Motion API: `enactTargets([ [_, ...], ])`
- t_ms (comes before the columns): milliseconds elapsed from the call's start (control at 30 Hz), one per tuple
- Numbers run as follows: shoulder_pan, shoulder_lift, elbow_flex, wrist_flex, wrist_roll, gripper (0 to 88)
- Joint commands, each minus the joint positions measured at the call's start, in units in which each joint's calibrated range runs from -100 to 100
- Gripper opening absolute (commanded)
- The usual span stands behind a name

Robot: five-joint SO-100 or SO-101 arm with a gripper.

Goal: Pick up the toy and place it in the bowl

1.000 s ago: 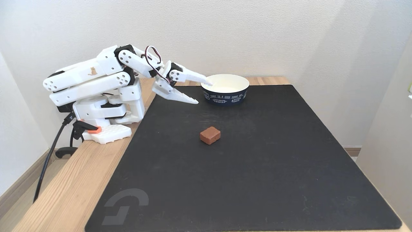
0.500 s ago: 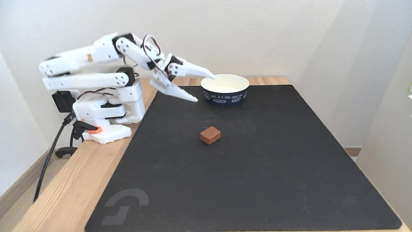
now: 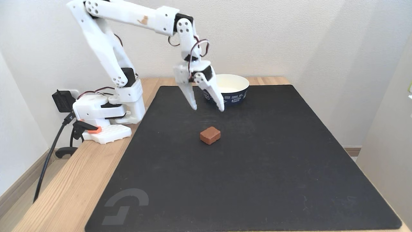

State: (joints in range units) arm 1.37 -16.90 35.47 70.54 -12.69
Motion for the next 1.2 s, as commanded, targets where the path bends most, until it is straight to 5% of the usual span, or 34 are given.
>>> enactTargets([
  [0,5.44,7.94,-4.7,0.0,-0.36,32.7],
  [200,14.06,13.53,-8.03,-2.2,0.11,32.7],
  [1000,13.56,24.2,-15.87,-3.98,-2.24,31.9],
  [1100,13.56,24.2,-15.78,-3.98,-2.24,22.6],
  [1167,13.56,24.2,-15.69,-5.25,-1.77,6.3],
])
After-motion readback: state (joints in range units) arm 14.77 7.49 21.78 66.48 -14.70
